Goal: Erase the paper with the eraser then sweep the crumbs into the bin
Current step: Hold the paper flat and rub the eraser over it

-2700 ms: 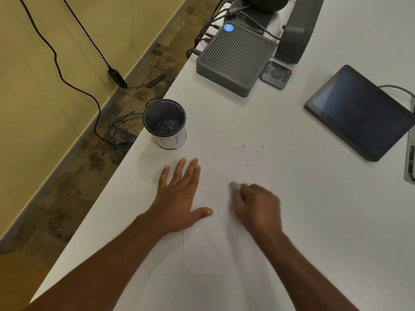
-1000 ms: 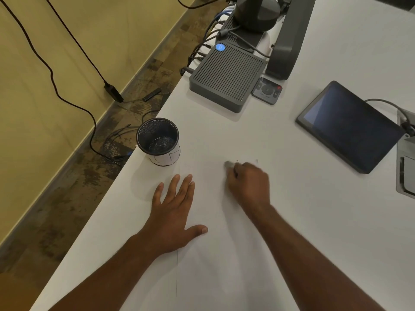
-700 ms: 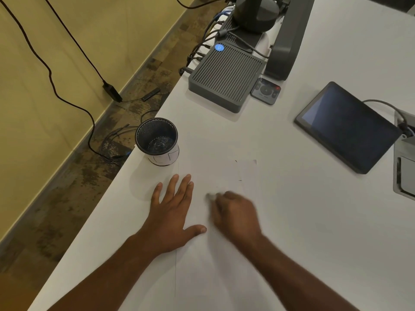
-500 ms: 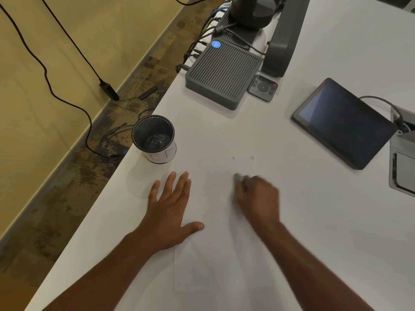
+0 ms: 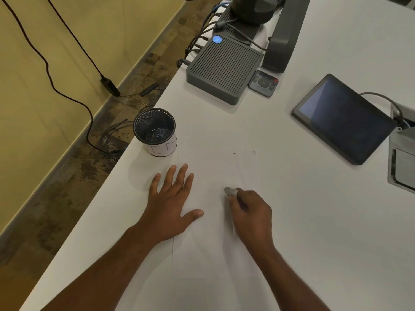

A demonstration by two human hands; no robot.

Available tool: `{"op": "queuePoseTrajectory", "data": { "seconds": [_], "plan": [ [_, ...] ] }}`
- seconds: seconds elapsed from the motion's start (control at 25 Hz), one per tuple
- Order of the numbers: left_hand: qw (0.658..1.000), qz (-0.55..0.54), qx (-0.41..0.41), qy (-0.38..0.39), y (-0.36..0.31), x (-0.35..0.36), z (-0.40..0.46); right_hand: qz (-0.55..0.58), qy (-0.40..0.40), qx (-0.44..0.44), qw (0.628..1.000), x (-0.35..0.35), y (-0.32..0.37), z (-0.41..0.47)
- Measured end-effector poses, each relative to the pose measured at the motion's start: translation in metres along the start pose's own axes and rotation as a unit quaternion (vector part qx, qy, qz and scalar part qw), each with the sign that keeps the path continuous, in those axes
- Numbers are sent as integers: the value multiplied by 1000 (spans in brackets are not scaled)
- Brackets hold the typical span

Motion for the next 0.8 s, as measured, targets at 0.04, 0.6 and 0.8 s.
{"op": "queuePoseTrajectory", "data": {
  "seconds": [0.04,0.6,0.8],
  "plan": [
    [1000,-4,4,-8,-1,0,0,23,-8,7,1000,2,-4,-2],
    [999,29,-8,32,3,4,-19,-110,52,-254,960,53,35,-40],
    [998,25,-13,59,3,3,-17,-163,-94,-132,973,4,6,25]
  ]
}}
Point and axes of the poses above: each hand's wrist, its own z-axis towards the middle knuckle, its own x-axis out of the palm, y = z × x, the point moved 4 cm from there along z, towards the middle knuckle, and after that the axes turned 5 degrees about -x, right-handed, at the moved point
